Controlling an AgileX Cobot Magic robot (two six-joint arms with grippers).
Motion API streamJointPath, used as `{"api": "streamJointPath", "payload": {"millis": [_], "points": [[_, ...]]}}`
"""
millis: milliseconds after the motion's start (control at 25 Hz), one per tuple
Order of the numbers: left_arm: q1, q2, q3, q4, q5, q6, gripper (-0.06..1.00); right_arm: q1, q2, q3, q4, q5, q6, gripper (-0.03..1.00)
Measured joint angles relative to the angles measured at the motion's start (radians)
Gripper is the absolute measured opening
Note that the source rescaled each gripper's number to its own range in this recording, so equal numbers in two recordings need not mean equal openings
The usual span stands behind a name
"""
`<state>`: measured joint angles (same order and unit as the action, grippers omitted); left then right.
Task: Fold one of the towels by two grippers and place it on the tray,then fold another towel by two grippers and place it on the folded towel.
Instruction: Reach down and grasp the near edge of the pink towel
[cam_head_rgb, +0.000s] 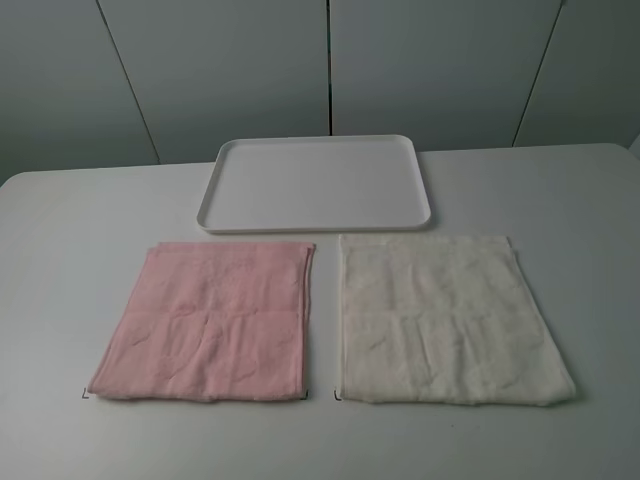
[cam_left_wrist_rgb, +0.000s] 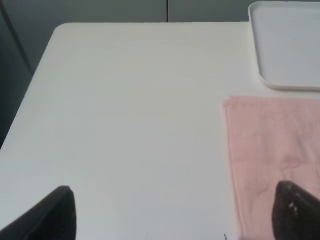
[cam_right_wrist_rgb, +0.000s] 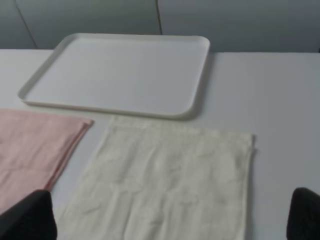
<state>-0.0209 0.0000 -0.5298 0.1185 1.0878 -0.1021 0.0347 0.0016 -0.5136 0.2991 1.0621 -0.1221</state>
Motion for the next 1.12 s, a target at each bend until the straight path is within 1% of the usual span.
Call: {"api": "streamJointPath", "payload": {"millis": [80,200,320,400,440,560,640,720,800,880,960,1040,1120], "points": [[0.0,0.026,-0.035,-0.004,0.007,0.027,1.0,0.0,-0.002,-0.017,0.03,-0.007,-0.035,1.0],[0.0,0.123,-0.099,-0.016,0.008,0.102,1.0,0.0,0.027,-0.054,0.039,-0.008,-0.083,1.0],[0.0,0.251,-0.168,-0.02,-0.013,0.152,1.0,0.0,0.137,-0.103,0.059,-0.01,-0.135,1.0],[0.0,0.346,-0.214,-0.034,-0.04,0.202,1.0,0.0,0.227,-0.137,0.093,-0.026,-0.16,1.0],[0.0,0.399,-0.242,-0.041,-0.056,0.238,1.0,0.0,0.278,-0.157,0.127,-0.042,-0.185,1.0],[0.0,0.554,-0.332,-0.046,-0.097,0.308,1.0,0.0,0.414,-0.202,0.274,-0.083,-0.338,1.0],[0.0,0.656,-0.379,-0.054,-0.104,0.385,1.0,0.0,0.507,-0.214,0.402,-0.093,-0.482,1.0],[0.0,0.753,-0.422,-0.076,-0.09,0.511,1.0,0.0,0.596,-0.218,0.501,-0.093,-0.631,1.0],[-0.007,0.851,-0.439,-0.088,-0.062,0.668,1.0,0.0,0.69,-0.218,0.55,-0.091,-0.774,1.0],[-0.029,0.945,-0.44,-0.088,-0.054,0.785,1.0,0.0,0.764,-0.218,0.55,-0.091,-0.875,1.0],[-0.058,1.03,-0.44,-0.088,-0.056,0.85,1.0,0.029,0.823,-0.218,0.541,-0.105,-0.933,1.0],[-0.099,1.117,-0.44,-0.084,-0.056,0.911,1.0,0.095,0.872,-0.218,0.508,-0.139,-0.96,0.99],[-0.141,1.208,-0.44,-0.059,-0.06,0.944,1.0,0.189,0.911,-0.218,0.449,-0.179,-0.946,0.99]]}}
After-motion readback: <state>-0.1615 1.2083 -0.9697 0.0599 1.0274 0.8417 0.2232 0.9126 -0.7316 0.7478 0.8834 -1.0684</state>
